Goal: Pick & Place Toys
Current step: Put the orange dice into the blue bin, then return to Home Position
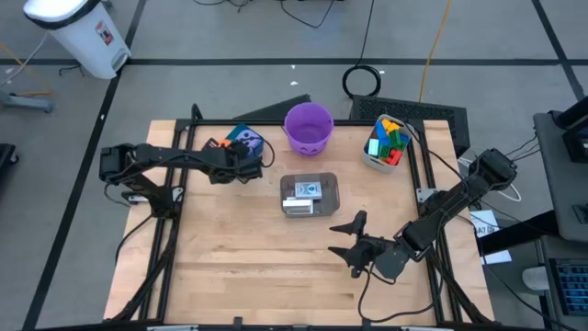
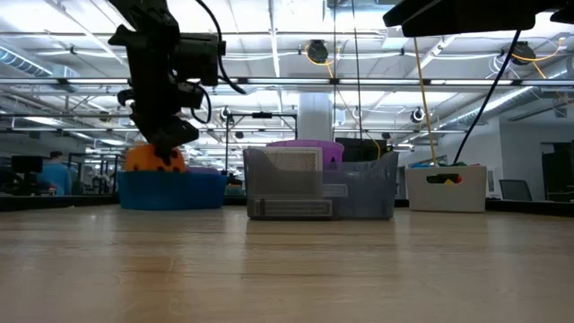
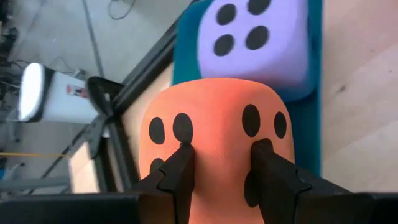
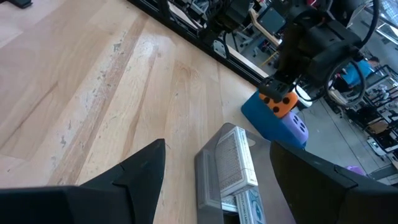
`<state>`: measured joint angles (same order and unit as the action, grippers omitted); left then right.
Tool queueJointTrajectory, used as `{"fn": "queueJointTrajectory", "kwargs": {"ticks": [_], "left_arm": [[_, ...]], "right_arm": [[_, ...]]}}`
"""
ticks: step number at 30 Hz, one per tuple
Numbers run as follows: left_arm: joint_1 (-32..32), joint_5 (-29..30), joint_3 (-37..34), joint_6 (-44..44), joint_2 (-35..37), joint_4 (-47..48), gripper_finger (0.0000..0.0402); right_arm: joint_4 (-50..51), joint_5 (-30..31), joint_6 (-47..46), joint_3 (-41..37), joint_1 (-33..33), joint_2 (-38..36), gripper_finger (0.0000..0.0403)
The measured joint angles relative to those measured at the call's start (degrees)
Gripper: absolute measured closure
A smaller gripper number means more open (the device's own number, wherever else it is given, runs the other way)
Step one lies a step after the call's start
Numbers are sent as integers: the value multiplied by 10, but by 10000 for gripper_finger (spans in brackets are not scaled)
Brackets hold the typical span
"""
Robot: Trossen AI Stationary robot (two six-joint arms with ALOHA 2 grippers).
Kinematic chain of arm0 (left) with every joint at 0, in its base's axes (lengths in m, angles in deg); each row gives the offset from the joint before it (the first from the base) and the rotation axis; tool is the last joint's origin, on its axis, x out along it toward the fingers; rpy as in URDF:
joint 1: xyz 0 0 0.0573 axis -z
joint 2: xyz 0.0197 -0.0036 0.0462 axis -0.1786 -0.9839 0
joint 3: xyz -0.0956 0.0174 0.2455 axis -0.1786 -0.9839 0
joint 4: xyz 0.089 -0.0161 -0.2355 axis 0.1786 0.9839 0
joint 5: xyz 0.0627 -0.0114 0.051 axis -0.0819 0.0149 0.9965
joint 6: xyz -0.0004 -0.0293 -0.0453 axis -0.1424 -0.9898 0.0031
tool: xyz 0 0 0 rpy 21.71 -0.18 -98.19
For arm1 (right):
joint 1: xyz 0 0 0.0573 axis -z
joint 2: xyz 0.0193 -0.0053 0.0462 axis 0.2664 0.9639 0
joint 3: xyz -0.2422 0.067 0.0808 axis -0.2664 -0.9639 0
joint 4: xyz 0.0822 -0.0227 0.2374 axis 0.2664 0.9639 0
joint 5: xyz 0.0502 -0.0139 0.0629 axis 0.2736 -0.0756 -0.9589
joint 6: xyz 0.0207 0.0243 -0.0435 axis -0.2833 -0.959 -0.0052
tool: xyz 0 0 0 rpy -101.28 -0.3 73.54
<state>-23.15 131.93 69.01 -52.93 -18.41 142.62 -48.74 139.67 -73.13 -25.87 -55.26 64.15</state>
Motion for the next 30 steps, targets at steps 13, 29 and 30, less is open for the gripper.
{"fn": "queueJointTrajectory", "kwargs": {"ticks": [13,29,30], "left_arm": [[2,-58,-16,33,0,-29,157],[9,-127,105,69,34,58,12],[13,-127,128,74,42,64,11]], "right_arm": [[0,0,0,0,1,0,140],[0,1,11,0,1,0,140],[0,1,12,0,1,0,140]]}}
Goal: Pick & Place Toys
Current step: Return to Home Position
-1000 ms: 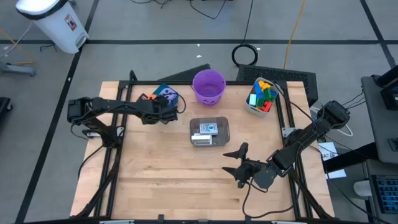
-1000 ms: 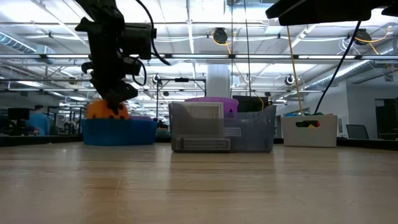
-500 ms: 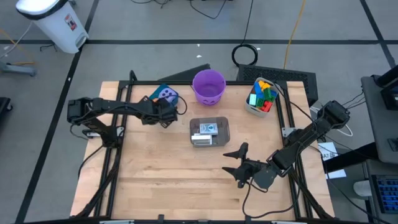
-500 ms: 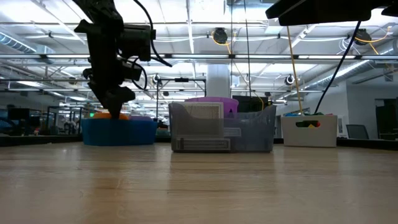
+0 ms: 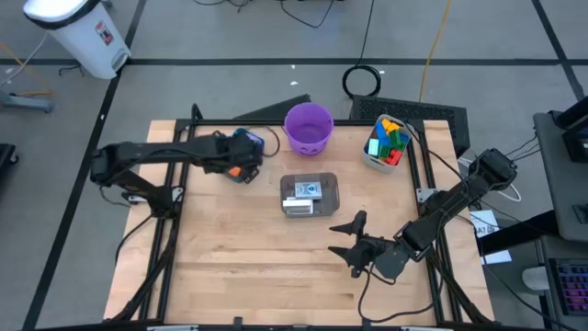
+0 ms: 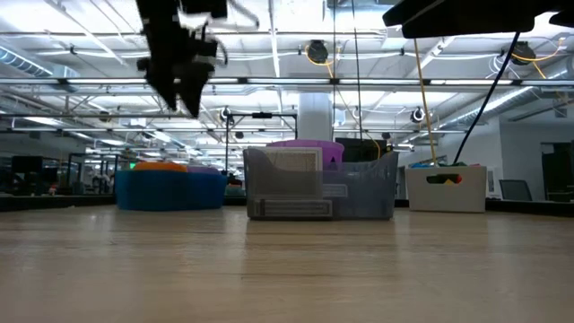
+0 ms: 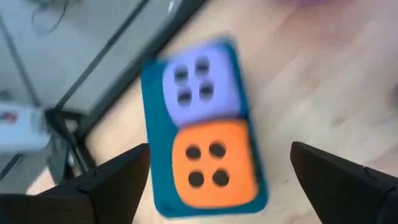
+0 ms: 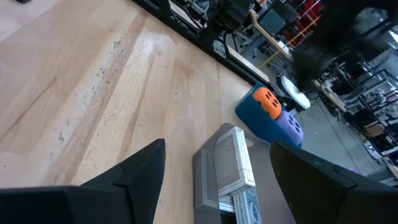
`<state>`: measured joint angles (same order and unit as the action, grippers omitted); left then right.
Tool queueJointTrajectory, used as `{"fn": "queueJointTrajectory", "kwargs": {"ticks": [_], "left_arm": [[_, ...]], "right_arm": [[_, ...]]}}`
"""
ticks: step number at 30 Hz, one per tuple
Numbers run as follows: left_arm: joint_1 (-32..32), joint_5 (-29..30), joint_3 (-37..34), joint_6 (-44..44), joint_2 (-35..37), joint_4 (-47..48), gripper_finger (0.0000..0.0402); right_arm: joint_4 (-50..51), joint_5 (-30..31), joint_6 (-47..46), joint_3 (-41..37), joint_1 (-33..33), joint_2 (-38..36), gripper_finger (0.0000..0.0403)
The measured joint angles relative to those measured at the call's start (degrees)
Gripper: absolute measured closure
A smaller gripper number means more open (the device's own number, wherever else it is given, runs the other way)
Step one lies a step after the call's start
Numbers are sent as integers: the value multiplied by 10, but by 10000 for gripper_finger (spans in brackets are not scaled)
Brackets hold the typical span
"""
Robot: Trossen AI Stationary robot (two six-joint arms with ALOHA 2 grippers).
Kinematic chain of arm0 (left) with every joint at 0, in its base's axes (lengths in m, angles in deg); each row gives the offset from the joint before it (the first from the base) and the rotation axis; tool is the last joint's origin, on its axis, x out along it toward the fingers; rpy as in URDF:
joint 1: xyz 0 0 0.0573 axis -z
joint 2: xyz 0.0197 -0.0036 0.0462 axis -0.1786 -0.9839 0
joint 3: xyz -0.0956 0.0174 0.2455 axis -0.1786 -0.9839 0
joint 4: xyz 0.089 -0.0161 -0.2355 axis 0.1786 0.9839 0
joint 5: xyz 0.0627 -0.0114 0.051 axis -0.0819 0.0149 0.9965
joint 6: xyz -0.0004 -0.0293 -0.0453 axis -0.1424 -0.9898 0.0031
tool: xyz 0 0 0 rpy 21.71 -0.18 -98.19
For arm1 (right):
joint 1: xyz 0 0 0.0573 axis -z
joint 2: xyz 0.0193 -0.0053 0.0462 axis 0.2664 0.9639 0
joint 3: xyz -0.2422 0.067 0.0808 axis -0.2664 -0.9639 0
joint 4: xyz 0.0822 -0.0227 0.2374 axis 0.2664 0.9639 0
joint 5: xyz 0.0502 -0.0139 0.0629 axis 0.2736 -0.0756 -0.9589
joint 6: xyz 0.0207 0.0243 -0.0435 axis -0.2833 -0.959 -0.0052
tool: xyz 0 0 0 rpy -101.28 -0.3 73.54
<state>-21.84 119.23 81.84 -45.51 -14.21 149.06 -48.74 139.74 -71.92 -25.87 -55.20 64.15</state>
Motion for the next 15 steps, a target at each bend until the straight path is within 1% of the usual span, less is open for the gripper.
{"fn": "queueJointTrajectory", "kwargs": {"ticks": [4,7,9,11,13,15], "left_arm": [[24,-1,85,29,42,29,9],[46,-20,153,81,83,54,9],[60,-47,195,116,109,74,9],[71,-81,230,123,136,85,9],[81,-123,255,91,159,84,9],[93,-166,260,63,192,85,9]], "right_arm": [[-1,0,13,0,0,0,140],[0,0,30,0,0,0,140],[2,0,42,0,0,0,140],[2,0,63,0,0,0,140],[-1,1,98,0,0,0,140],[-2,0,144,0,3,0,140]]}}
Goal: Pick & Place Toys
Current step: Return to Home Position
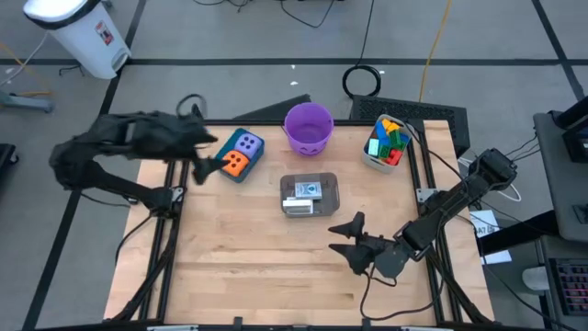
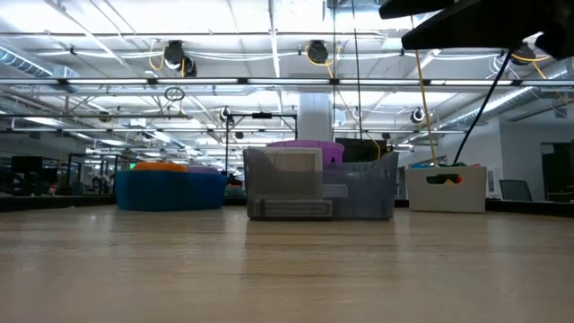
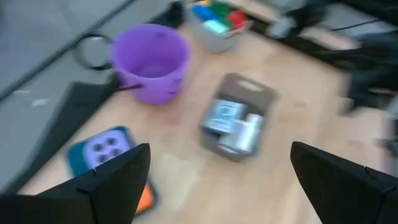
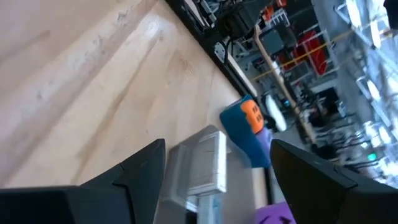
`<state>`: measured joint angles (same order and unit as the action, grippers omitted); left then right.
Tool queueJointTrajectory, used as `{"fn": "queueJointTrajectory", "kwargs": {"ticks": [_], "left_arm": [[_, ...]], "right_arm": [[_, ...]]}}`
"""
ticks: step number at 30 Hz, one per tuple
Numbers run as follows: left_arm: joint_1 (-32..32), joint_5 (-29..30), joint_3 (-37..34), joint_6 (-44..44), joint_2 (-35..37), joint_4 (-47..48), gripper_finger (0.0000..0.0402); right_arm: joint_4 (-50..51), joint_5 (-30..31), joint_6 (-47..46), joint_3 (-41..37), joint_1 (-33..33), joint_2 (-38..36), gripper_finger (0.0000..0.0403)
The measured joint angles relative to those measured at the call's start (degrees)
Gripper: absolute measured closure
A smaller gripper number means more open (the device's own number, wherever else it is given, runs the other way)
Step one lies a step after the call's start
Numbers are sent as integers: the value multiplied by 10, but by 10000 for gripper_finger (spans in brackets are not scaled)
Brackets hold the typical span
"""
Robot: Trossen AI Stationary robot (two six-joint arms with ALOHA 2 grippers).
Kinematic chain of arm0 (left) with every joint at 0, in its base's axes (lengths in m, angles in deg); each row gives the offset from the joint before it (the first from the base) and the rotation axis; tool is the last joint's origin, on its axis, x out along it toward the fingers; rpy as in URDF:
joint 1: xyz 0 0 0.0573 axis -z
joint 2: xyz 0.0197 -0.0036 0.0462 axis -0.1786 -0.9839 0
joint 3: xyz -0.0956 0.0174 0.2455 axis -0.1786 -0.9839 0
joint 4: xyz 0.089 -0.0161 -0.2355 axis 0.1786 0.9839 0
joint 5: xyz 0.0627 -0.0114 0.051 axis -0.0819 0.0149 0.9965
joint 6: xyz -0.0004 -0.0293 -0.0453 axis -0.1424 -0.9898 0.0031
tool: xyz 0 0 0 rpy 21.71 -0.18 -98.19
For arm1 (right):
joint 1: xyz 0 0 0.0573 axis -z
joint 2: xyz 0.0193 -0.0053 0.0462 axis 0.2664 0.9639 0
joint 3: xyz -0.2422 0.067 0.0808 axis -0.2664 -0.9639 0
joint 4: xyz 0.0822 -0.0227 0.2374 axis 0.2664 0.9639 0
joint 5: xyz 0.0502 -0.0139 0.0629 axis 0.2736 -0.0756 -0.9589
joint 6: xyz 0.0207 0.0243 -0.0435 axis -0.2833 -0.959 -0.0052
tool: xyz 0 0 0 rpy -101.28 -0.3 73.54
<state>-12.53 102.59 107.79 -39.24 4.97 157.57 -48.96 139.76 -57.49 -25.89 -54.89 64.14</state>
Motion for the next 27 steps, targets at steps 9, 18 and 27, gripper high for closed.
{"fn": "queueJointTrajectory", "kwargs": {"ticks": [9,18,27], "left_arm": [[128,94,-203,7,106,-123,9],[82,-14,-577,116,296,-476,9],[45,-117,-733,127,521,-587,9]], "right_arm": [[-3,3,-4,0,9,0,140],[101,-145,-204,-3,70,-71,140],[-7,-256,-261,-172,142,-307,140]]}}
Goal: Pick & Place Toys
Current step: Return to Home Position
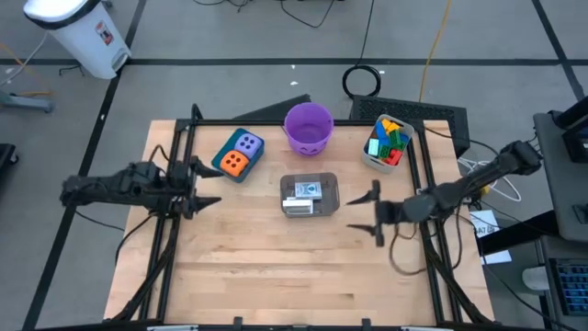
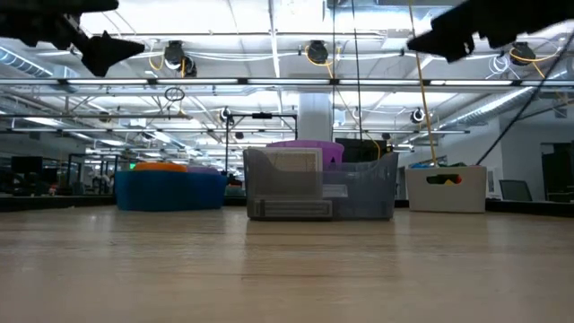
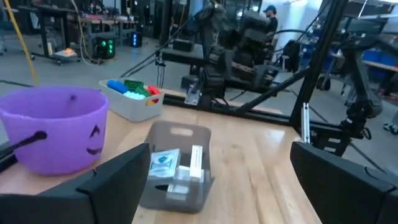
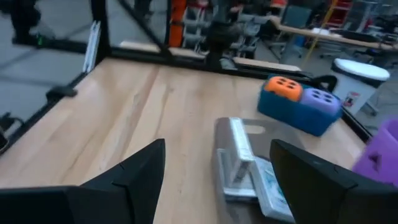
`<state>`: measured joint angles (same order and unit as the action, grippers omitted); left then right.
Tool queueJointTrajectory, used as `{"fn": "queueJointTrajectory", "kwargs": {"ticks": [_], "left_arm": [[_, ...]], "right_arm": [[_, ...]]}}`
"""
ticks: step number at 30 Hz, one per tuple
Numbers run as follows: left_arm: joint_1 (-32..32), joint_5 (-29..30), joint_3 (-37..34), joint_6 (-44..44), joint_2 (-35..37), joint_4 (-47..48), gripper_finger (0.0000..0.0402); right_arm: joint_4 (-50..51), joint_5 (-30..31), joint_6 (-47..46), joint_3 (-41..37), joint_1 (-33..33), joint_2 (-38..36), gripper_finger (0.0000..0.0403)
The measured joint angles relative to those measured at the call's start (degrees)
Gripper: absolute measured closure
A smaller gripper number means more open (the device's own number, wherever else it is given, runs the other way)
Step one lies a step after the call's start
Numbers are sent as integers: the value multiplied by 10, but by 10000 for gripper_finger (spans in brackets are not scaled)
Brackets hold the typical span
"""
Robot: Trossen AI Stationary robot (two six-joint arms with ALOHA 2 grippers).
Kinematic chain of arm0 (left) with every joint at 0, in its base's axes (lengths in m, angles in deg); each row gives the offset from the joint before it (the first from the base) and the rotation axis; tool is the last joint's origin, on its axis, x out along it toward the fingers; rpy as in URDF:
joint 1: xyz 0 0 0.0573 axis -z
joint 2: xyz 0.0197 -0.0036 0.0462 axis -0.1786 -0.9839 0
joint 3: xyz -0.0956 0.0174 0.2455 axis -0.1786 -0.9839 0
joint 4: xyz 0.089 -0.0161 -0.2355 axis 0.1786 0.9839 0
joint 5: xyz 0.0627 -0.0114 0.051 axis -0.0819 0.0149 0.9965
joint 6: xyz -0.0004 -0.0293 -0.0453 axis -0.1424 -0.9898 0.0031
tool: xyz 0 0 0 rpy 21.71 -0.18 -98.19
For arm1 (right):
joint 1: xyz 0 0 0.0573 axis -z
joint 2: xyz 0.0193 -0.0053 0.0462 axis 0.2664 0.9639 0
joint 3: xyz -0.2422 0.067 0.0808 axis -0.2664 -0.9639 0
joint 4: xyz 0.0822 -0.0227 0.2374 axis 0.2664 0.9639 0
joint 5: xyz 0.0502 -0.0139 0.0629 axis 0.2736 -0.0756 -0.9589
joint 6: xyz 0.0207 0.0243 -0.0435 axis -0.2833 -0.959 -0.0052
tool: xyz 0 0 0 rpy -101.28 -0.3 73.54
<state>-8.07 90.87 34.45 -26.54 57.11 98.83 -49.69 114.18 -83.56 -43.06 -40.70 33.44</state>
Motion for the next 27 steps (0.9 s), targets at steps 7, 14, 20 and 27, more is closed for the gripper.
{"fn": "queueJointTrajectory", "kwargs": {"ticks": [7,14,20,27], "left_arm": [[2,-12,-61,-8,19,-48,9],[2,-47,-100,5,19,-92,9],[2,-45,-103,9,19,-93,9],[2,-46,-103,27,19,-92,9]], "right_arm": [[-2,-91,-30,-108,41,-180,140],[13,-135,-37,-181,100,-324,140],[15,-220,-52,-223,174,-375,140],[8,-331,-72,-261,278,-422,140]]}}
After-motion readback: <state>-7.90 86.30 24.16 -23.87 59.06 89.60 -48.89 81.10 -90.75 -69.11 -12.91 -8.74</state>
